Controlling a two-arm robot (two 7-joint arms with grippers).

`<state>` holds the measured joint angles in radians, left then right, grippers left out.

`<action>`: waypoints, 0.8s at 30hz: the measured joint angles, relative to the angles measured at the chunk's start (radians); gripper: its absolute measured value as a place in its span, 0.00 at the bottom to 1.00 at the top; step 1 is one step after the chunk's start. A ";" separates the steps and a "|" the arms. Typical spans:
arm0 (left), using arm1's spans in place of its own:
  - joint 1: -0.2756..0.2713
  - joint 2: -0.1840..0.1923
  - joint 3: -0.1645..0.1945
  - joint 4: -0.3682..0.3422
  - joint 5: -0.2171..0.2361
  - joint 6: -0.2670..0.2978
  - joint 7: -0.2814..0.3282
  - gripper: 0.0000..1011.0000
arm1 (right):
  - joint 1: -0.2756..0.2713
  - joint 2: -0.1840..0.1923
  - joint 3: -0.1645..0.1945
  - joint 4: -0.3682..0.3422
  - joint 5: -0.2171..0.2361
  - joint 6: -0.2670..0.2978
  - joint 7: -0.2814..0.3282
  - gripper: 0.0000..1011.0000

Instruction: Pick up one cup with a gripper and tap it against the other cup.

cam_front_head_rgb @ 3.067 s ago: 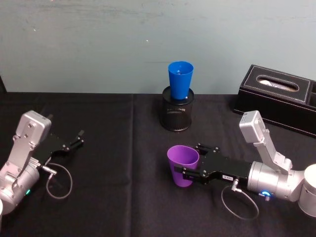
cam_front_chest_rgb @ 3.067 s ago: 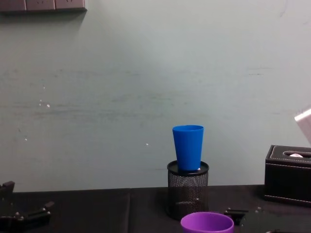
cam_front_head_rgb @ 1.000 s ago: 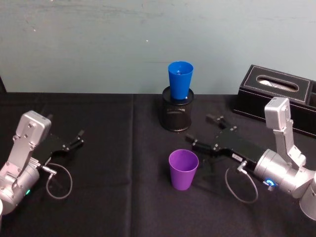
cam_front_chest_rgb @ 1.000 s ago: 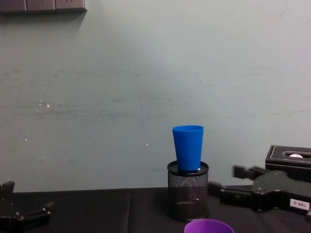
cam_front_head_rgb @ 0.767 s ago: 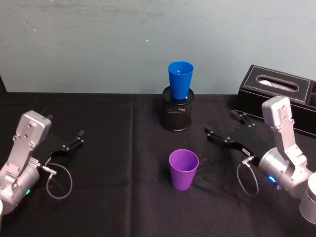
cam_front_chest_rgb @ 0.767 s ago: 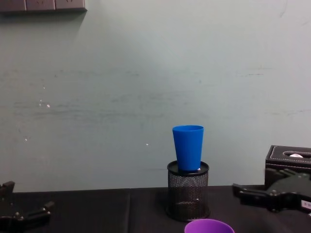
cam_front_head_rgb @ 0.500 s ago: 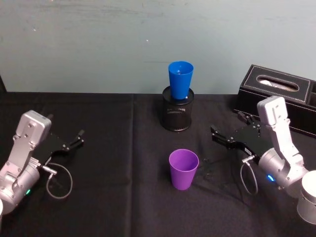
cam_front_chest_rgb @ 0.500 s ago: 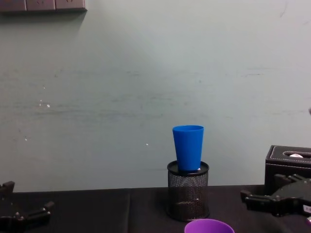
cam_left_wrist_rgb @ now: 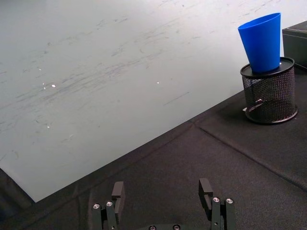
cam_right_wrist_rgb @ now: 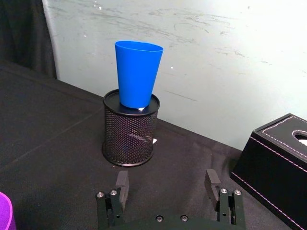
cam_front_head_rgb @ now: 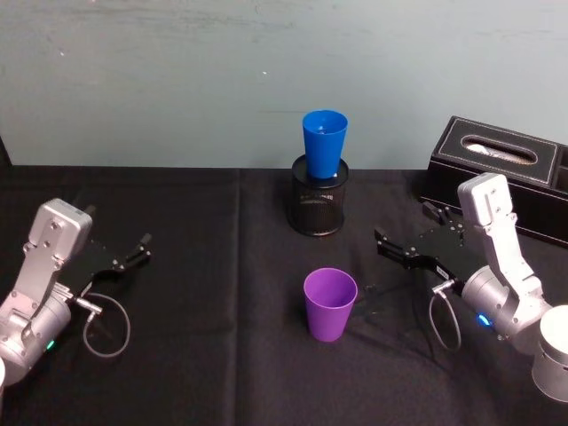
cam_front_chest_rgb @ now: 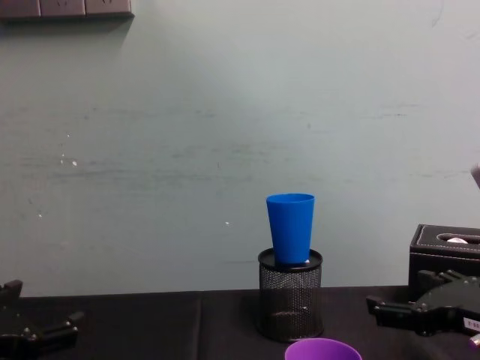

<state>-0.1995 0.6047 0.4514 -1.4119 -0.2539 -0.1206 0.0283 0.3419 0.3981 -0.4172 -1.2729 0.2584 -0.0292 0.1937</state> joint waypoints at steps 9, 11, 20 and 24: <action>0.000 0.000 0.000 0.000 0.000 0.000 0.000 1.00 | -0.001 0.001 0.000 -0.001 -0.001 0.001 -0.003 0.99; 0.000 0.000 0.000 0.000 0.000 0.000 0.000 1.00 | -0.001 0.001 0.000 -0.001 -0.001 0.001 -0.004 0.99; 0.000 0.000 0.000 0.000 0.000 0.000 0.000 1.00 | -0.001 0.001 0.000 -0.001 -0.001 0.002 -0.006 0.99; 0.000 0.000 0.000 0.000 0.000 0.000 0.000 1.00 | -0.001 0.001 0.000 -0.001 -0.001 0.002 -0.006 0.99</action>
<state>-0.1995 0.6047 0.4514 -1.4120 -0.2539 -0.1205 0.0283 0.3404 0.3992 -0.4172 -1.2744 0.2572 -0.0273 0.1875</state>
